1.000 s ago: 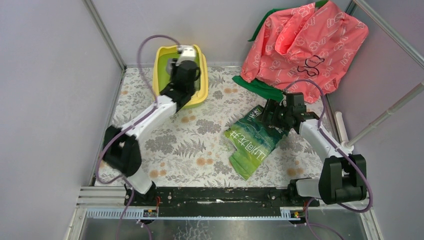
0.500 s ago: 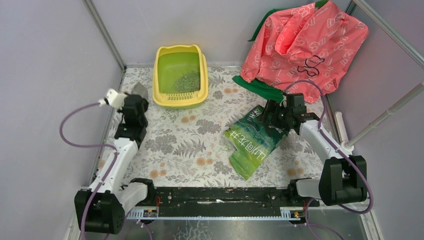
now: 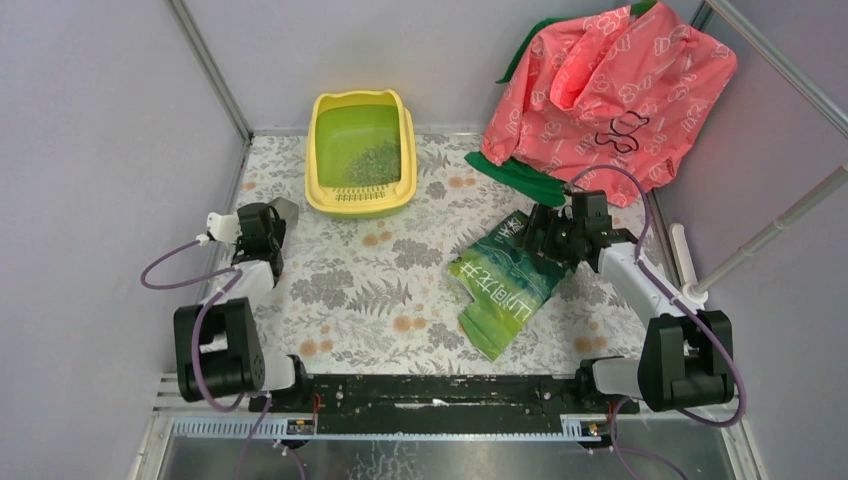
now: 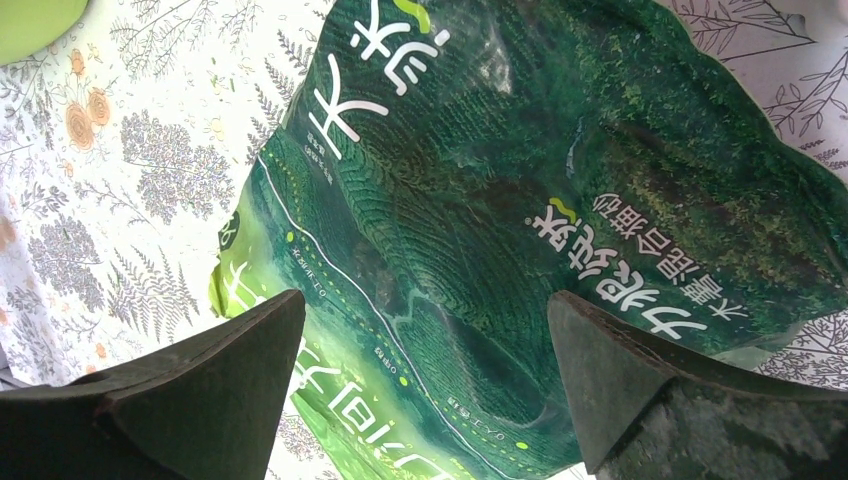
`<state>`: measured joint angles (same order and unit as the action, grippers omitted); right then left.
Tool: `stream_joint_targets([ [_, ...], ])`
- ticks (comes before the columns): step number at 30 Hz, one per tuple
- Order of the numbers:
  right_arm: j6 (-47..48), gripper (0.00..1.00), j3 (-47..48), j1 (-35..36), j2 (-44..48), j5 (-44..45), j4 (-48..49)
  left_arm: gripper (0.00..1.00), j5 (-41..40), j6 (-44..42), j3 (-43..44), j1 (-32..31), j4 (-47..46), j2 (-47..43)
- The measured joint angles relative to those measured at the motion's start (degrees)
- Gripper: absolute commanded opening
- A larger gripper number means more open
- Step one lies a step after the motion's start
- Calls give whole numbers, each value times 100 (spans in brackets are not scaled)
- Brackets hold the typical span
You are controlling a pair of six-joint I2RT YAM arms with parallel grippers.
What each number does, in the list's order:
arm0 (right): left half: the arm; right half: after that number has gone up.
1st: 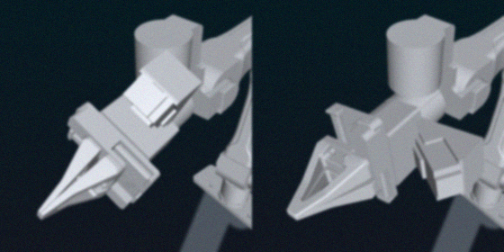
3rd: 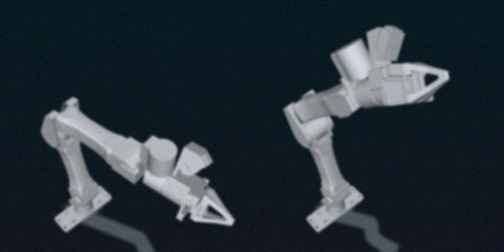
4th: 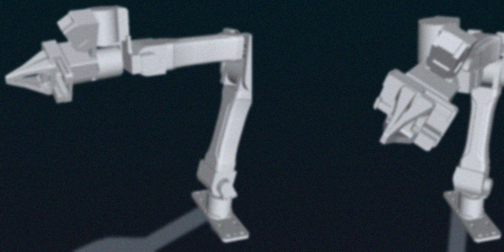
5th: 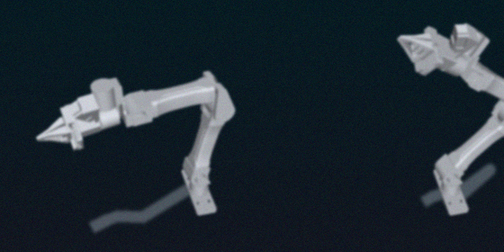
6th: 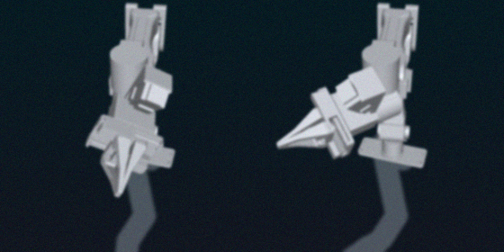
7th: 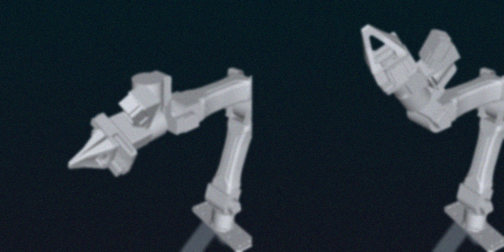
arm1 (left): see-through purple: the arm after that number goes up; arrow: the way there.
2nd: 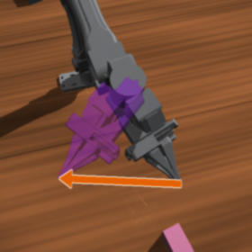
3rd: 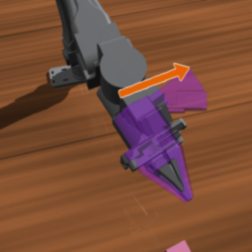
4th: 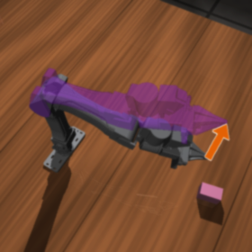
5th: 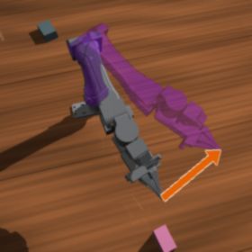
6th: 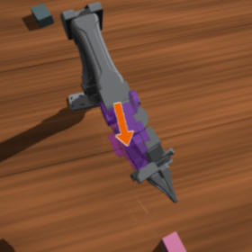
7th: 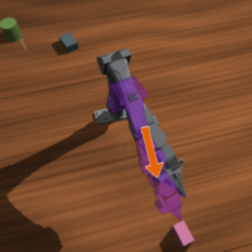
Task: Fill the litter box with clean litter
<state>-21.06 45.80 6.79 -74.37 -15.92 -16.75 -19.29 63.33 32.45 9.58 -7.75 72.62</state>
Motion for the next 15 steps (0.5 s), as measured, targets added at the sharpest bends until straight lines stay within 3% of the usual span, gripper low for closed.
stream_joint_targets([
  [4, 0, 100, -7, 0, 0, -17, 50, 50, 769, 85, 535, 503, -785, 1169],
  [7, 0, 100, -7, 0, -4, -17, 79, 58, 1338, 83, 798, 706, -960, 1950],
  [8, 0, 100, -7, 0, -9, -20, 76, 65, 1569, 107, 813, 754, -979, 2208],
  [13, -4, 100, -7, 0, -17, -22, 74, 75, 2157, 170, 726, 782, -1082, 2361],
  [14, -4, 100, -7, 0, -17, -24, 70, 85, 2232, 168, 632, 782, -1093, 2293],
  [15, -7, 100, -7, 0, -15, -24, 70, 89, 2310, 173, 487, 776, -1108, 2181],
])
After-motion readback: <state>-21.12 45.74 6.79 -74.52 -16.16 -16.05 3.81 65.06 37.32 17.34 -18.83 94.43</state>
